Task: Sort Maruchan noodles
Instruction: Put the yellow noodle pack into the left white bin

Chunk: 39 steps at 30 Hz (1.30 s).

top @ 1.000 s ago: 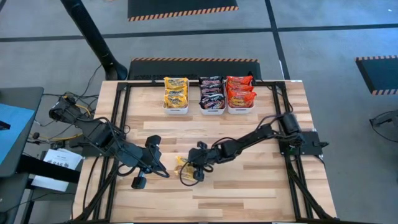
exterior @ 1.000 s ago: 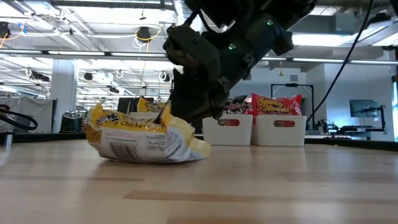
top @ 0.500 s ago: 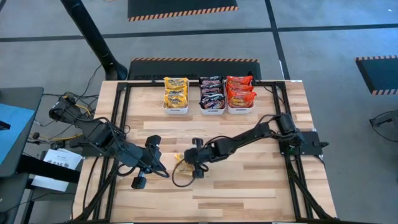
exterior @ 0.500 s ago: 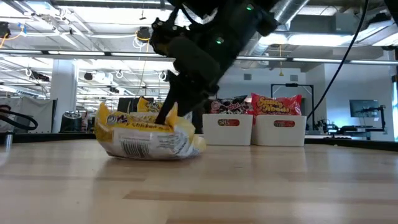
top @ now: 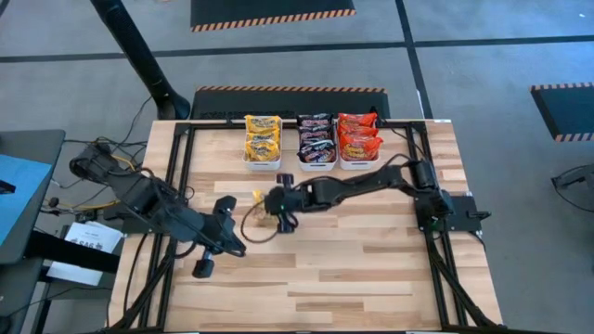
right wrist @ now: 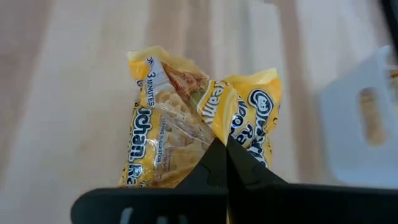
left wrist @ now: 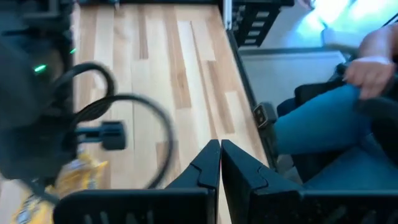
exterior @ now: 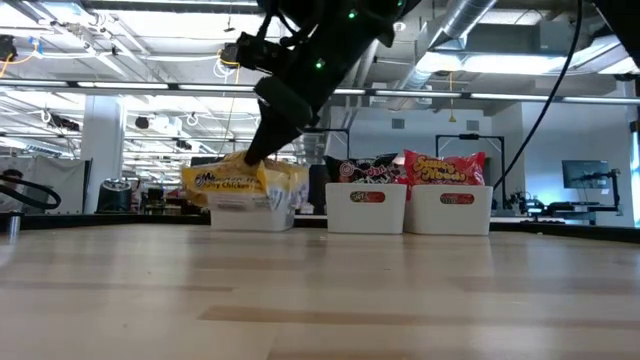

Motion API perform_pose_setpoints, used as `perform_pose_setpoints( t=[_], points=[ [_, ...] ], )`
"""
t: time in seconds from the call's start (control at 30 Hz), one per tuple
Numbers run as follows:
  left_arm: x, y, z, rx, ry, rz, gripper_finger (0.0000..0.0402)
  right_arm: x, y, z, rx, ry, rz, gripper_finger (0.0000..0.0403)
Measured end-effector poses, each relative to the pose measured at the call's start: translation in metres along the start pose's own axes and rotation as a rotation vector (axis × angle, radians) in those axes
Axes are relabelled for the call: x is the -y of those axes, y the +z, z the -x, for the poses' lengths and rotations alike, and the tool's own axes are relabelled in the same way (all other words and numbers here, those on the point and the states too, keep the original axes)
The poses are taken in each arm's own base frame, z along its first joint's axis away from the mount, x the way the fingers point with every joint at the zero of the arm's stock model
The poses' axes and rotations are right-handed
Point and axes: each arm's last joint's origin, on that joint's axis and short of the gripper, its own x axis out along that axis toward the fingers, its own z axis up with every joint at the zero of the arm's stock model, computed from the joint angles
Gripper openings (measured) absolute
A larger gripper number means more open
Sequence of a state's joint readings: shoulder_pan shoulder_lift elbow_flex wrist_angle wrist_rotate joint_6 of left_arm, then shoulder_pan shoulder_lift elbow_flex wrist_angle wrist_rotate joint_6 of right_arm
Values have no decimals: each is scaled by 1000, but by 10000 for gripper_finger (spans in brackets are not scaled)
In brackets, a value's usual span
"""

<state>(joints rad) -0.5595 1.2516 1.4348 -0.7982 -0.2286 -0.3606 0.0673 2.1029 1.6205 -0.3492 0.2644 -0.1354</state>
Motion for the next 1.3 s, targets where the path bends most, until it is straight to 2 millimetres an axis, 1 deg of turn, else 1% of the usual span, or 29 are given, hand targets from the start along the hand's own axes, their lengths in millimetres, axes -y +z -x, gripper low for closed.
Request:
perform_pose_setpoints(
  t=[0.13, 0.23, 0.4, 0.53, 0.67, 0.8, 0.93, 1.3],
  points=[
    [-3, 3, 15, 38, -5, -4, 0, 27, 3, -3, 6, -48, 60, 3],
    [-6, 3, 27, 72, 1, -11, 0, 50, 5, -4, 1, -121, 107, 3],
    [-13, 2, 44, 113, 56, -33, 0, 88, 12, -3, 41, -209, 183, 4],
    [-17, 0, 55, 129, 90, -52, 0, 110, 14, -2, 80, -266, 275, 4],
    [-20, -2, 59, 128, 133, -62, 0, 129, 12, -3, 86, -307, 327, 4],
    [-22, -4, 60, 113, 161, -69, 0, 144, 7, -4, 68, -326, 366, 4],
    [-23, -6, 60, 100, 177, -74, 0, 156, 3, -5, 110, -261, 376, 4],
    [-23, -6, 60, 95, 182, -76, 0, 163, 5, -4, 152, -272, 447, 4]
  ],
)
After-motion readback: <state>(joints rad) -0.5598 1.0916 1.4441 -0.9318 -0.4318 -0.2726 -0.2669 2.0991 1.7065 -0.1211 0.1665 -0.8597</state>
